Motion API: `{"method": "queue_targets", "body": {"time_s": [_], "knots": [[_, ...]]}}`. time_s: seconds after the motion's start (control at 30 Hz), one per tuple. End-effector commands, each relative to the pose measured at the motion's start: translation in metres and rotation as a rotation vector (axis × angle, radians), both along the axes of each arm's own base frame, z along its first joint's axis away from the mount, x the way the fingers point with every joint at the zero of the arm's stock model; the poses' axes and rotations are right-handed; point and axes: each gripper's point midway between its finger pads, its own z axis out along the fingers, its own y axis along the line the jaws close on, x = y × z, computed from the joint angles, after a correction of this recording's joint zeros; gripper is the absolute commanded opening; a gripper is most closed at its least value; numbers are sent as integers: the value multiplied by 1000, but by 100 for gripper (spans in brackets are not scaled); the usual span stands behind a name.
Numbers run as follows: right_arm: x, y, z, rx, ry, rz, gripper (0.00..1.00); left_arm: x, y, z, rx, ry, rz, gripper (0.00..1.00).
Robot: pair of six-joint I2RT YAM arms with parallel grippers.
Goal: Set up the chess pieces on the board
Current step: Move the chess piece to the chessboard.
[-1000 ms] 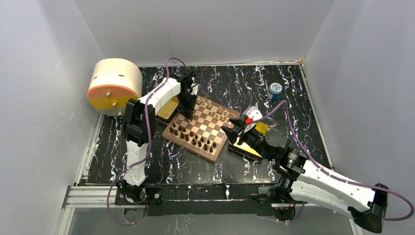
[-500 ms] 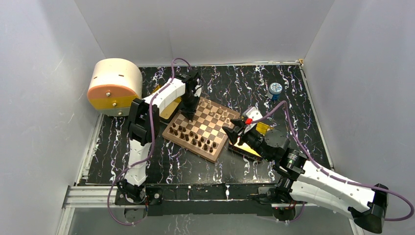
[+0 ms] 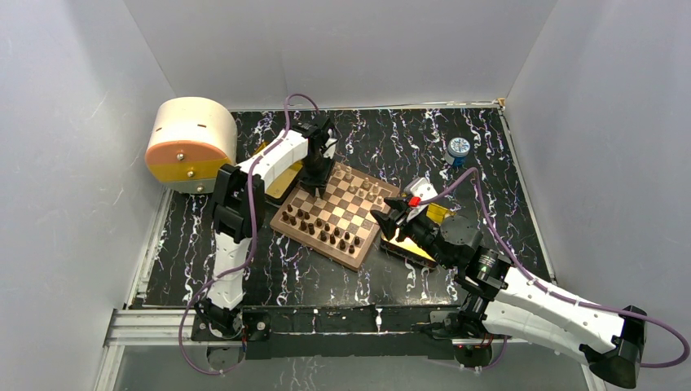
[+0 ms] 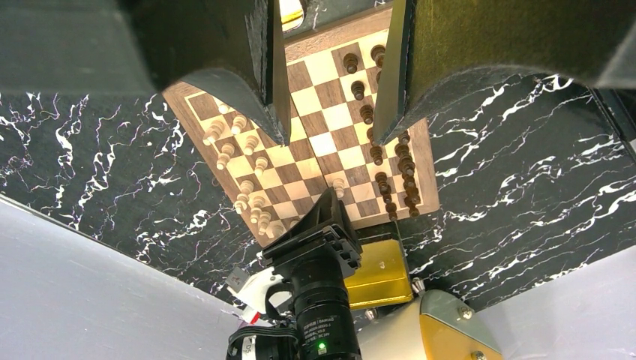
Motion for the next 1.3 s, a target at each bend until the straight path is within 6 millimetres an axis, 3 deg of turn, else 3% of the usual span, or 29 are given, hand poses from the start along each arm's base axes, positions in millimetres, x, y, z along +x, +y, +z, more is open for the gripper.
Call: {"method": "queue_targets", "body": {"time_s": [0.0, 1.27], "knots": [[2, -3, 19, 61, -28, -18, 53, -1, 2, 24, -27, -93, 19, 31], [4, -6, 18, 60, -25, -40, 53, -15, 1, 29, -38, -180, 13, 12]]}}
